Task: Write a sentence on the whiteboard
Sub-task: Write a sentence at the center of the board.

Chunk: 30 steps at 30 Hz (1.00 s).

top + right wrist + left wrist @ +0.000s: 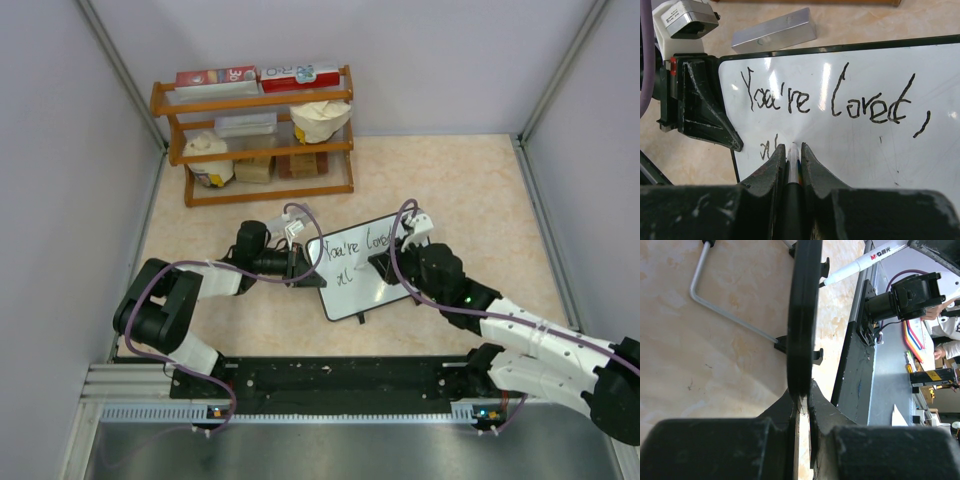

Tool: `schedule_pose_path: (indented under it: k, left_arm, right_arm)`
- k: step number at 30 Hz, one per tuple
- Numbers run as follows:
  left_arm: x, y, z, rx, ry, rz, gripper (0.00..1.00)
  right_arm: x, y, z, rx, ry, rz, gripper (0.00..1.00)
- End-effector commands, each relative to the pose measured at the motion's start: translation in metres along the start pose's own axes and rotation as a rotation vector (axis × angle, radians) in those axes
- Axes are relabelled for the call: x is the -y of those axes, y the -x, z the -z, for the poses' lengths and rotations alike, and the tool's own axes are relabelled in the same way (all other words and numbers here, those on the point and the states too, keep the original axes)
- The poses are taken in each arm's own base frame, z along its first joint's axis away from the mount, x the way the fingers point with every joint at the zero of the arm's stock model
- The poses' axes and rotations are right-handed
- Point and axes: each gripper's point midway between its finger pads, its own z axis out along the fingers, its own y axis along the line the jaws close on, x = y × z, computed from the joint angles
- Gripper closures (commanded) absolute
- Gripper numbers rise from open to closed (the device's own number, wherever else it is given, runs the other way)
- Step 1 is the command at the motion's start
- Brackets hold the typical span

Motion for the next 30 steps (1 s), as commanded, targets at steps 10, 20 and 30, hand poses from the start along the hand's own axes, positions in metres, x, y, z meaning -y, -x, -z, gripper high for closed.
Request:
schedule_pose_path:
  k: [10, 20, 30]
  left_arm:
    - [0.0, -0.006, 0.0, -0.012, 0.002, -0.028, 1.0]
    - [0.0, -0.006, -0.001, -0.013, 0.003, -0.027, 1.0]
    - [0.0, -0.005, 0.0, -0.011, 0.002, -0.029, 1.0]
  right_arm:
    - [0.005, -0.017, 0.009, -0.036, 0.015, 0.003, 1.0]
    - [0.008, 0.006, 0.007, 0.036, -0.031, -0.008, 1.0]
    - [0.007, 0.029, 0.002, 0.085, -0.053, -0.017, 1.0]
